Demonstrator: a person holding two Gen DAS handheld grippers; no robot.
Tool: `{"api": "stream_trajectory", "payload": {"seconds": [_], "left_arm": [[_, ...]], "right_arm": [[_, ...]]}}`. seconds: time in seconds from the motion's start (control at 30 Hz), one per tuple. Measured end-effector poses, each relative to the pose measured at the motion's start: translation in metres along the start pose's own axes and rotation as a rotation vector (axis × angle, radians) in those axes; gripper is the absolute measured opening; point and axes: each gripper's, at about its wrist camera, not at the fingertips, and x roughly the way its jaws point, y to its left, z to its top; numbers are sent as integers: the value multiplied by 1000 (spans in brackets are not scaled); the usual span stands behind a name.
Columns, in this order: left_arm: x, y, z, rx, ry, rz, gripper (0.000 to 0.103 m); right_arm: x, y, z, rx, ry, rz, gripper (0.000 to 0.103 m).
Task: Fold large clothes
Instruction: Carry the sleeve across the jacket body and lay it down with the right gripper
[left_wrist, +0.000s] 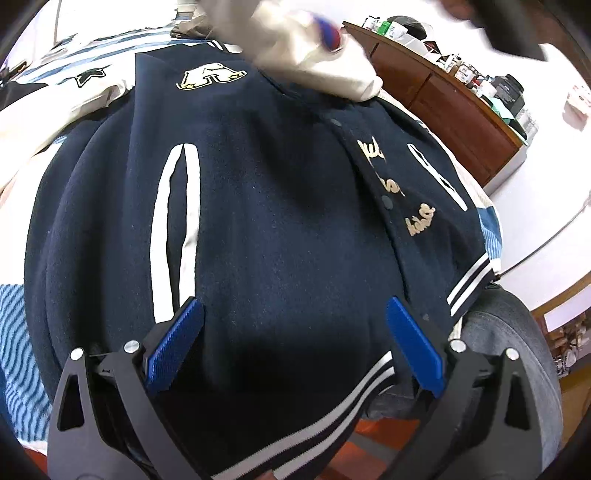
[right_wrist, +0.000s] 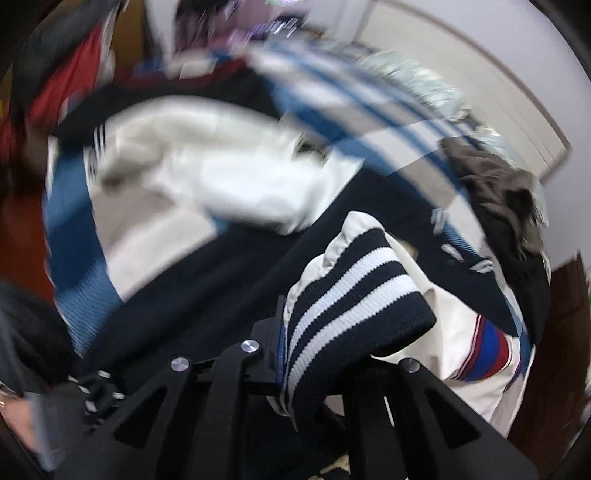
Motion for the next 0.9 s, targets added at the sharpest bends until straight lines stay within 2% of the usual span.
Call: {"api": "stream_trajectory", "payload": {"seconds": [0.07,0.2,0.43,0.5,0.6,0.63,0.67,0.77,0.9], "left_arm": [[3,2,-1,-5,3,2,97],[4,5,1,-13,4,-9,97],[10,6,4,-16,9,-17,97],[11,5,5,-13,10,-14,97],[12,3,6,-5,10,-20,97],[13,3,6,-4,10,-21,97],[13,3,6,-6,8,-22,97],[10,3,8,-15,-5,-34,97],[5,3,10,-13,-28,-29,97]], "right_arm": [[29,32,7,-97,64,-6,8],[55,71,17,-202,126,16,8],[87,81,18,-149,211,85,10],[90,77,18,-105,204,122,16],[89,72,18,-47,204,193,40],[88,71,19,-34,203,214,55],[83,68,19,-14,196,245,66],[55,54,22,57,102,314,80],[6,9,11,246,-61,386,91]]}}
